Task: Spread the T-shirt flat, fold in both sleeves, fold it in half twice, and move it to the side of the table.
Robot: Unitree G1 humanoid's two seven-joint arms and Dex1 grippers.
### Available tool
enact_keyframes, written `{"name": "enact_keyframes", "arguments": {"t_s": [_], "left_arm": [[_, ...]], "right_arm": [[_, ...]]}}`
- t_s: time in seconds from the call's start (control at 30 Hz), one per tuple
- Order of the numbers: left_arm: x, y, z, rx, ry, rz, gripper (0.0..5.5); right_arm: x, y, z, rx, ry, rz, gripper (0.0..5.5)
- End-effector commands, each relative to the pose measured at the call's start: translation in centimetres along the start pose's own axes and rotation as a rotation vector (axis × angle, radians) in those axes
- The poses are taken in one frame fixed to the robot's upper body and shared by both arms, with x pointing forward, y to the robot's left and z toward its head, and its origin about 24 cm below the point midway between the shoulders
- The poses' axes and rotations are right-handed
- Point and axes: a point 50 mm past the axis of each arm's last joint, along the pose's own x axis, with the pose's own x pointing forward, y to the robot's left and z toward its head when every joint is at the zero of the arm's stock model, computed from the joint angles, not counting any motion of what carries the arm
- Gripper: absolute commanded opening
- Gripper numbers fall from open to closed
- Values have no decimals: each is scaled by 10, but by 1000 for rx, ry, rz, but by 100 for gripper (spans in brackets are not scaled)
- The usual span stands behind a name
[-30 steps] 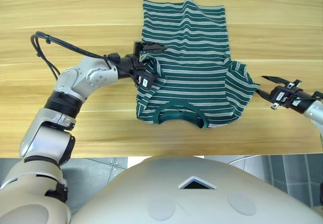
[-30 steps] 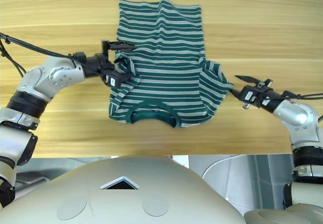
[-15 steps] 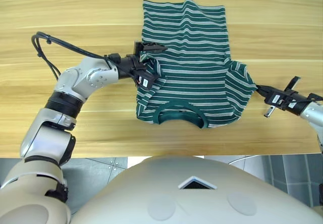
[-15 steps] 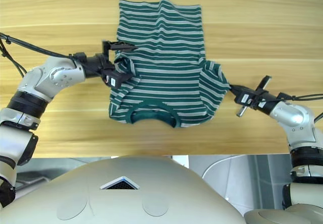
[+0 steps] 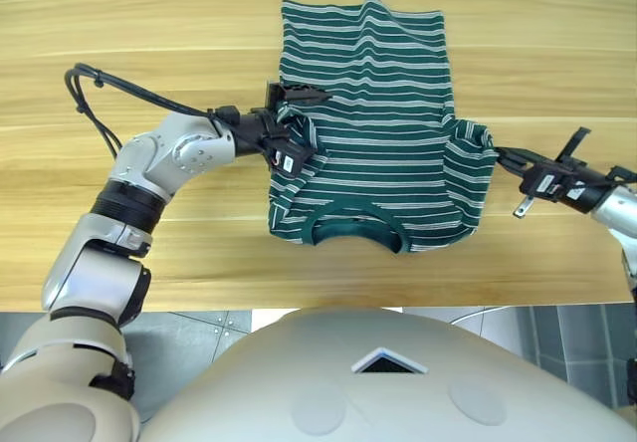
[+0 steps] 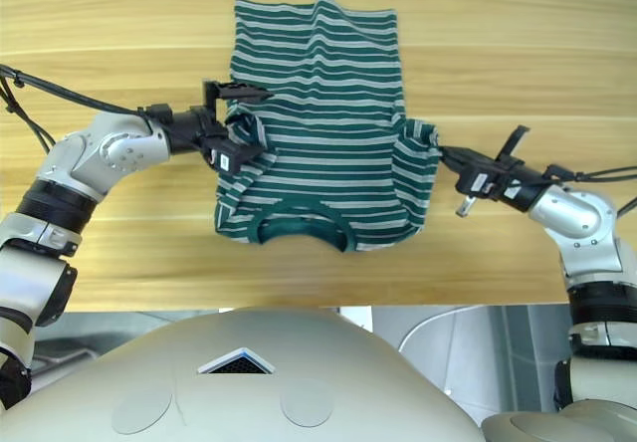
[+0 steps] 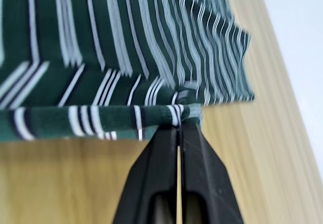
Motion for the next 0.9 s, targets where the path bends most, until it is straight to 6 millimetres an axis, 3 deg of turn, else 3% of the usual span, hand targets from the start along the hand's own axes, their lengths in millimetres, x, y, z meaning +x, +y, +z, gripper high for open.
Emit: {"name": "enact_keyframes", "arguments": {"t_s": [0.03,0.43,0.8,0.9], "left_arm": [[2,2,1,1,-7,16,540],[3,3,1,-3,-10,20,540],[5,4,2,-2,-19,21,540],[5,4,3,-2,-22,21,540]], "right_arm": [[21,1,9,-15,-53,48,2],[71,4,25,-1,-147,137,2],[95,7,29,11,-170,151,2],[97,16,26,-1,-153,210,2]]}}
